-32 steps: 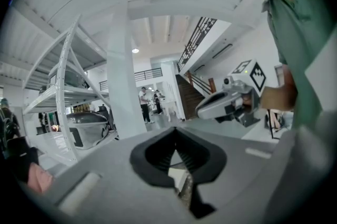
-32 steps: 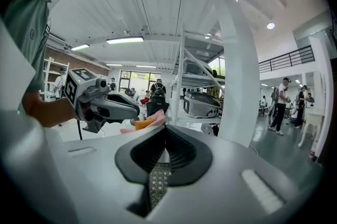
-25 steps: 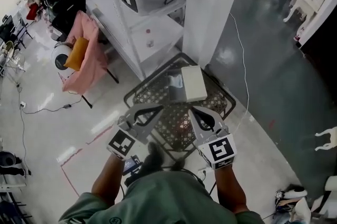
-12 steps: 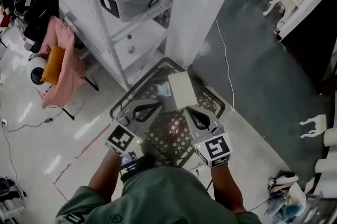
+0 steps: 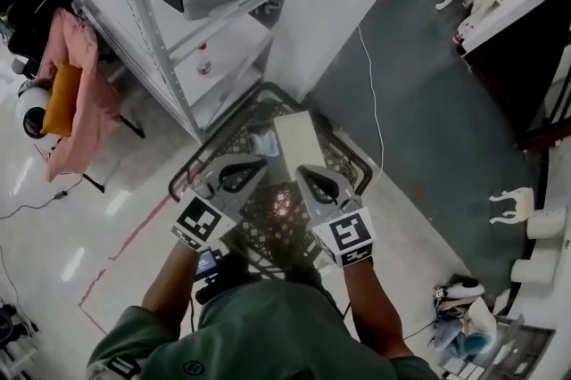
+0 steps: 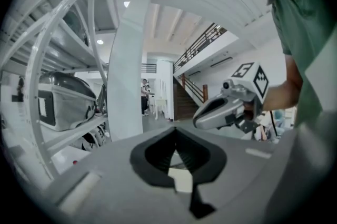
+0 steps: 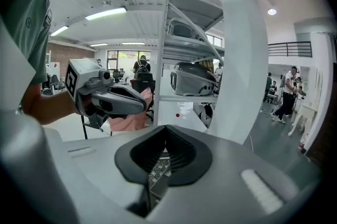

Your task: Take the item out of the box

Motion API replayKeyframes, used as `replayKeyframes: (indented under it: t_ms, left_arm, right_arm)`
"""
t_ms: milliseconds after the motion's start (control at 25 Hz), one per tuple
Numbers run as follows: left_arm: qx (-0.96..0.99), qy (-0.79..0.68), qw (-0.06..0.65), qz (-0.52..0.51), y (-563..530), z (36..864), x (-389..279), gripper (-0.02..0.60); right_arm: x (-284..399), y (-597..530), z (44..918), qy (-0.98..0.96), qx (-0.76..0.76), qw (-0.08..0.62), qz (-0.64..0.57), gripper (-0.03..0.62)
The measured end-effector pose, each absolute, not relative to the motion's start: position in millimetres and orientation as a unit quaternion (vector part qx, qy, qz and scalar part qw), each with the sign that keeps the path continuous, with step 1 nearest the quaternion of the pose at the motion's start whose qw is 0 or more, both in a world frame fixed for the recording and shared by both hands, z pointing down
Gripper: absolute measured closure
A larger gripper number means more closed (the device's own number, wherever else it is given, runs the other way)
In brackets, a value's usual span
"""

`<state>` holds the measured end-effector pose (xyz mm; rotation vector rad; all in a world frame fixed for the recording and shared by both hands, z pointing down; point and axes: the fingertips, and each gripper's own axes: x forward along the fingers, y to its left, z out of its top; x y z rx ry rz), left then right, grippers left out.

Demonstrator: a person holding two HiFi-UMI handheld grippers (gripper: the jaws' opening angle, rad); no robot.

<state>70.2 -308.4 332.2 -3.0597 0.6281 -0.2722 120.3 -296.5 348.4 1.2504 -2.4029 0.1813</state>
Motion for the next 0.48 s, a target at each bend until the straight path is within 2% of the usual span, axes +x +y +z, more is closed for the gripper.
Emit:
replayKeyframes:
  t_ms: [480]
  left_arm:
    - [-0.944, 0.288, -0.06, -0.148, -372, 449, 68, 0.578]
  right_arm:
    - [129, -374, 487, -0.888, 0.368, 0.246, 0.128, 0.586]
